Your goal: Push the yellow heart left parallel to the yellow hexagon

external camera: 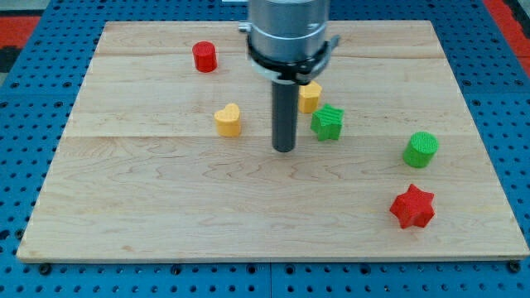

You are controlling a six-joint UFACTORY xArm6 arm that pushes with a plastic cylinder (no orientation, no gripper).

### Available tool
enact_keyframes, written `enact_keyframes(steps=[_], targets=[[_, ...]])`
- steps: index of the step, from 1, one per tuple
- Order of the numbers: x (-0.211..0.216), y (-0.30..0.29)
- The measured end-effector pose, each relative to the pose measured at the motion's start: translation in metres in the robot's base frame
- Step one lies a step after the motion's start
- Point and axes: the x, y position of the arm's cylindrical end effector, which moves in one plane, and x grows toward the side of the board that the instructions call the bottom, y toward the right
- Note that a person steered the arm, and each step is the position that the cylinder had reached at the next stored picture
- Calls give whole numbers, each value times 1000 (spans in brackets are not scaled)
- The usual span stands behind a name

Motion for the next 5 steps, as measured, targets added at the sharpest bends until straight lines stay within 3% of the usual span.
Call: enact_keyframes(steps=[2,3,4,5], targets=[[22,79],[18,150],[-6,125],[3,68]])
